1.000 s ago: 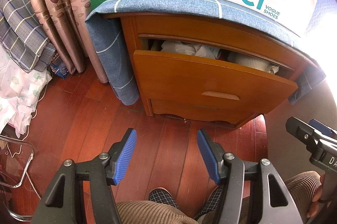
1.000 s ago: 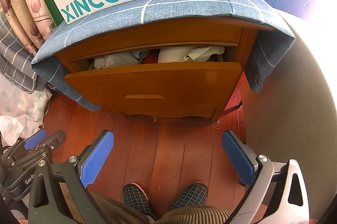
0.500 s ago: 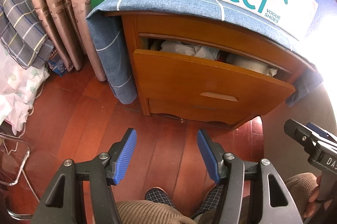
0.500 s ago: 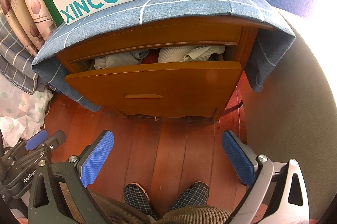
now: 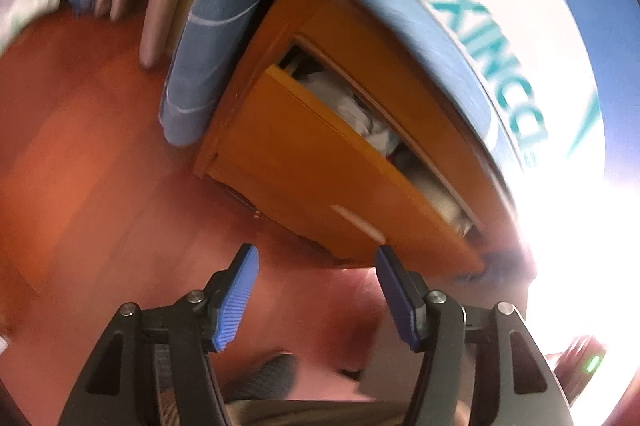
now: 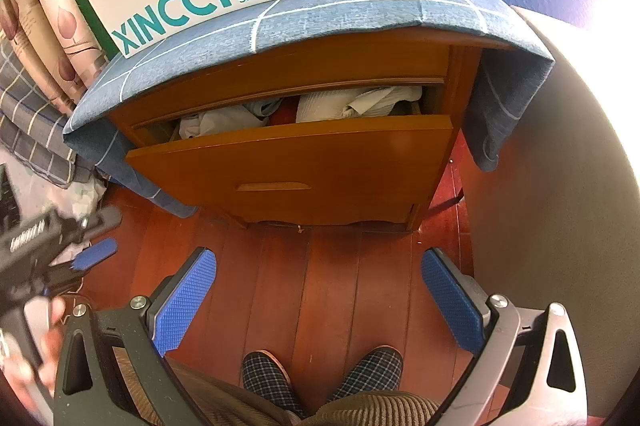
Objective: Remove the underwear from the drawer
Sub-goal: 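Hook the left gripper on the drawer front and pull it open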
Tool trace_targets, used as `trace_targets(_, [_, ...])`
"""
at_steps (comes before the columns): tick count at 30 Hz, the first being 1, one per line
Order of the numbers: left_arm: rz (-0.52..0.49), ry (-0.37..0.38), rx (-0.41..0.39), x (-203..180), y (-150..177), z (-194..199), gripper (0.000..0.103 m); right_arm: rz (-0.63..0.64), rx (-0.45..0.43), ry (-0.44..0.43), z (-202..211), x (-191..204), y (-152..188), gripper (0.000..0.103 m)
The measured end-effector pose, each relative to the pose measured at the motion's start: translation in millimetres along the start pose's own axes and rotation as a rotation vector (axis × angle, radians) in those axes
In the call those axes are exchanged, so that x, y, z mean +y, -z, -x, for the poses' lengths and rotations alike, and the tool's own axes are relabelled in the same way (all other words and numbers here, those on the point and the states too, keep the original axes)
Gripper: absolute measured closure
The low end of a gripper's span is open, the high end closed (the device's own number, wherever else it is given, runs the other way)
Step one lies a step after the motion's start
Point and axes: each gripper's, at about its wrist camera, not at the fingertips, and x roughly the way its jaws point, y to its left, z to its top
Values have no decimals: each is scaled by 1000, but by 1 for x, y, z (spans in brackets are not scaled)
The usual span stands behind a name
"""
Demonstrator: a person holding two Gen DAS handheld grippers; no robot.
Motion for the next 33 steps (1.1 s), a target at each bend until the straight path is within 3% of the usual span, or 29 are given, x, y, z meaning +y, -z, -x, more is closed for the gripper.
trace_targets(5, [143, 89, -7, 12, -21, -22, 26, -17, -4, -11, 2, -6, 0, 1])
trace_targets(9, [227, 143, 12, 18, -35, -44, 24, -32, -8, -23, 3, -10, -1, 1])
trace_targets(17, [309, 168, 18, 23, -57, -79, 24, -48, -19, -42, 5, -15, -1, 1])
trace_targets(27, [489, 190, -1, 41, -48, -107, 19, -56, -26, -54, 6, -17, -1, 1])
trace_targets(33, [520, 154, -4, 45, -51, -109, 14, -68, -31, -62, 7, -19, -2, 1])
